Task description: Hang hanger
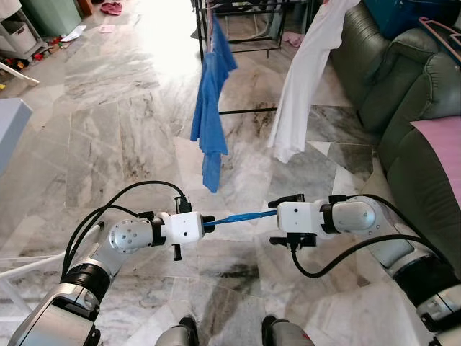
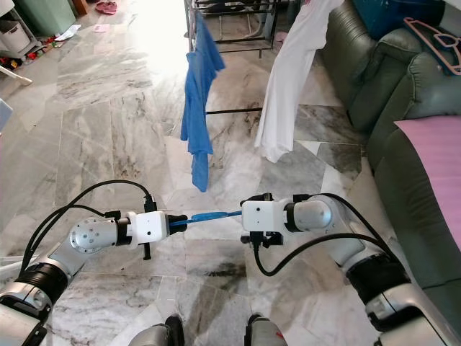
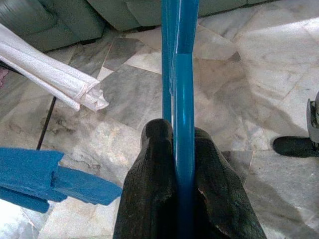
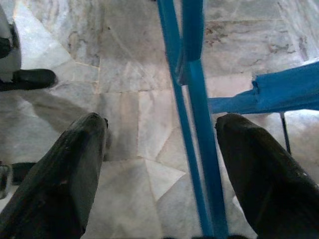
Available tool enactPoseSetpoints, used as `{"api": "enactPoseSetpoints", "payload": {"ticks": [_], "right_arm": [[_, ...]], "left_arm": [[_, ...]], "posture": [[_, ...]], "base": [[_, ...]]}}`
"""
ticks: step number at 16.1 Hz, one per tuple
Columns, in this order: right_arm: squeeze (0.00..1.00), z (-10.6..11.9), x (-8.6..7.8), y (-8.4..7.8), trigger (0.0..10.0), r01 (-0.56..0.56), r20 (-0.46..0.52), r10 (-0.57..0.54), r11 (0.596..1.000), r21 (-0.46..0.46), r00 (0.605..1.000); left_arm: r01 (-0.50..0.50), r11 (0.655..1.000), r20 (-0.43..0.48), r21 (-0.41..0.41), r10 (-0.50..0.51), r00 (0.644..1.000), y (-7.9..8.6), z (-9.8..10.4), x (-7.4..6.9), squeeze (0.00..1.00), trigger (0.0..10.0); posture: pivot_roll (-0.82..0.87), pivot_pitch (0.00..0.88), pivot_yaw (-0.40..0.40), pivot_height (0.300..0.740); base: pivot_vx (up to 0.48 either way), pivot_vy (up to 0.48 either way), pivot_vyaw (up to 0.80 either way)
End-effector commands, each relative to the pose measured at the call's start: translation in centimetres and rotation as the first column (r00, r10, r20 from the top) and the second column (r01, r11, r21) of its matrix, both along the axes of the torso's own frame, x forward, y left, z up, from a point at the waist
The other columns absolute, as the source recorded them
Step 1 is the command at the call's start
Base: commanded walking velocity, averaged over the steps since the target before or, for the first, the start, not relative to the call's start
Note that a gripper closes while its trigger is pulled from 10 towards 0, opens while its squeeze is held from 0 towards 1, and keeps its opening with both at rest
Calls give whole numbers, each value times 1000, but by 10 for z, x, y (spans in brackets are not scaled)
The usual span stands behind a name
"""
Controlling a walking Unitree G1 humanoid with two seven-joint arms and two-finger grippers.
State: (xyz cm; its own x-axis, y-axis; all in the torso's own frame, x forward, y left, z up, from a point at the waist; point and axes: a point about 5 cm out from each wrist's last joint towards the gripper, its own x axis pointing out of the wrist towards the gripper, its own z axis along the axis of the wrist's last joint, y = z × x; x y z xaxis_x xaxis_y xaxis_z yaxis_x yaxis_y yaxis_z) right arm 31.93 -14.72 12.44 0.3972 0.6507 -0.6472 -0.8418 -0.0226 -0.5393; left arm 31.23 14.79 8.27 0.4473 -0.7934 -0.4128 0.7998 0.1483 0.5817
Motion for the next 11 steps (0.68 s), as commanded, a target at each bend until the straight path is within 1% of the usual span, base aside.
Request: {"api": "enactPoseSetpoints", "payload": {"ticks": [1,5,11], "right_arm": [[0,0,1,3,0,-24,19,24,1000,-10,1000],[0,1,6,8,0,-39,49,39,999,1,998],[0,-1,12,13,0,-53,79,55,998,-26,995]], "left_arm": [[12,1000,-10,16,-11,1000,2,-2,-1,0,10000],[14,1000,-13,21,-14,1000,3,-3,-2,0,10000],[26,1000,-21,17,-26,999,1,-6,-5,0,10000]], "posture": [[-173,236,70,740],[-171,234,73,740],[-169,237,75,740]], "base": [[0,0,0],[0,0,0],[0,0,0]]}}
